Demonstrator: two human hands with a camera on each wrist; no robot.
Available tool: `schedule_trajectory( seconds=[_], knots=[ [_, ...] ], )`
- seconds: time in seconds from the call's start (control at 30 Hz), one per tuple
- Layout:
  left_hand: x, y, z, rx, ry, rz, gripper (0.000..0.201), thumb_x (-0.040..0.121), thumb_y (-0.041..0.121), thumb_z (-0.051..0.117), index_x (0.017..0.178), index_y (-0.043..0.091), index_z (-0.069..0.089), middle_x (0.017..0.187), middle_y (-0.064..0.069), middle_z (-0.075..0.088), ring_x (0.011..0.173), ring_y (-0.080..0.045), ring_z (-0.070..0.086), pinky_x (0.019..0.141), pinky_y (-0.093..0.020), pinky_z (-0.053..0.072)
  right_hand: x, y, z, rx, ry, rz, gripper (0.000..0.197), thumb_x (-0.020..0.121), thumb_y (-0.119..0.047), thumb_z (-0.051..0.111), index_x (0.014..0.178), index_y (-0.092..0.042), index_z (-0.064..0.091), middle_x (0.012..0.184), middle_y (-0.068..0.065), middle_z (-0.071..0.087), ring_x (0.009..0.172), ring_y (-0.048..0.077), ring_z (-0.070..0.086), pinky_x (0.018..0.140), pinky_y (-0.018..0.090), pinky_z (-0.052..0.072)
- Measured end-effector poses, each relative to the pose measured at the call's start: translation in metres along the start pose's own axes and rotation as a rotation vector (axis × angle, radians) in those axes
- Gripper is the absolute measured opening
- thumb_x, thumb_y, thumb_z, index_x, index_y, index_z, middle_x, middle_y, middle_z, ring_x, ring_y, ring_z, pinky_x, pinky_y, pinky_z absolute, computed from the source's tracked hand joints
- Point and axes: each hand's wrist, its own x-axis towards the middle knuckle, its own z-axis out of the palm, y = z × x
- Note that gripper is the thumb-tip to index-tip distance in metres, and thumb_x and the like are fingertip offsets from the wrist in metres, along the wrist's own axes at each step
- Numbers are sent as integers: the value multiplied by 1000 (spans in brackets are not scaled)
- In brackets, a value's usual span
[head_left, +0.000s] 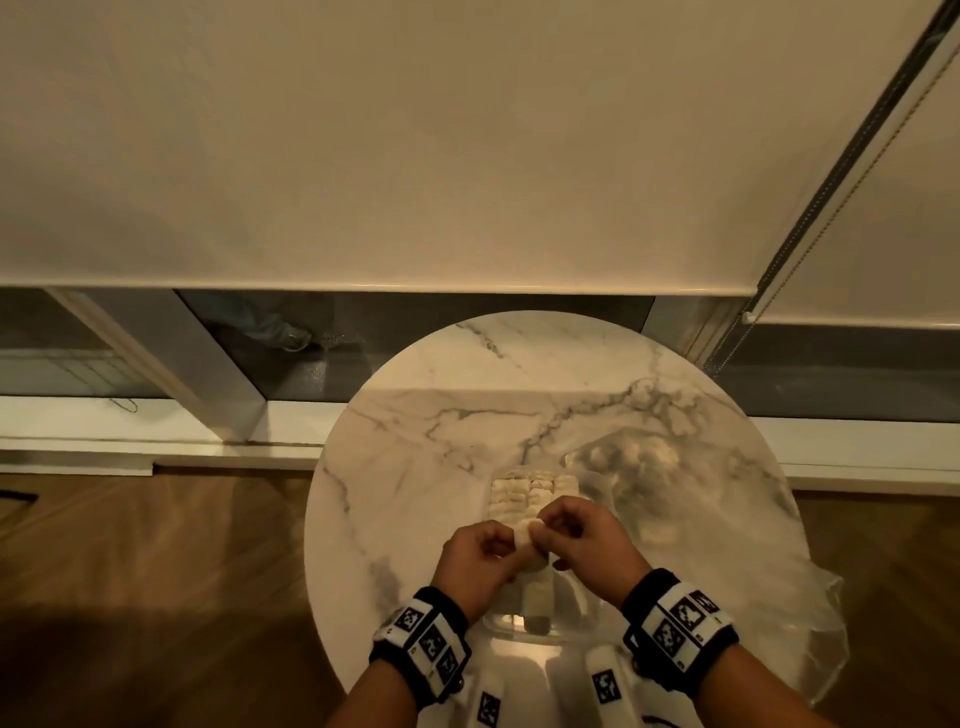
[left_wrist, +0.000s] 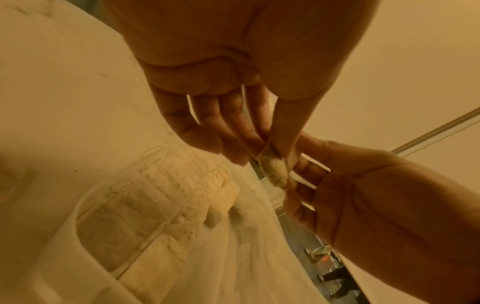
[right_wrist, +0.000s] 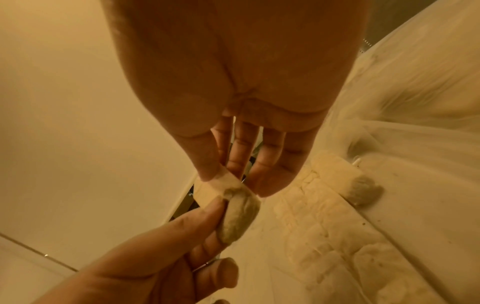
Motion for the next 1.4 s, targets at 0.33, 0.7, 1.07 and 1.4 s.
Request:
schedule_trajectory(
  seconds=[0.33, 0.7, 1.07, 1.4],
  knots=[
    [20, -42, -14, 438, 312, -125, 34, 78, 29, 76, 108, 27, 60, 102, 7, 59, 90, -12, 59, 78, -21, 47, 32, 37, -31, -59, 134, 163, 6, 92, -13, 65, 90, -8, 63, 81, 11, 68, 69, 25, 65, 68, 42, 59],
    [24, -60, -12, 350, 286, -237, 9, 81, 19, 73, 88, 22, 68, 79, 4, 69, 68, -15, 68, 68, -36, 61, 55, 64, -16, -577, 99, 345, 14, 86, -26, 66, 74, -25, 60, 84, 0, 68, 80, 18, 65, 72, 27, 53],
    [25, -57, -12, 361, 261, -225, 7, 83, 16, 68, 88, 22, 67, 77, 6, 67, 63, -11, 64, 61, -24, 55, 61, 56, -10, -575, 136, 367, 20, 89, -11, 57, 75, -24, 64, 87, 0, 66, 78, 13, 59, 71, 24, 46],
    [26, -56, -15, 391, 244, -215, 9, 84, 20, 68, 93, 23, 68, 79, 10, 66, 69, 2, 58, 52, -4, 37, 70, 45, -12, -675, 162, 329, 18, 90, -15, 60, 83, -14, 76, 87, 4, 73, 84, 18, 67, 72, 22, 48]
  ],
)
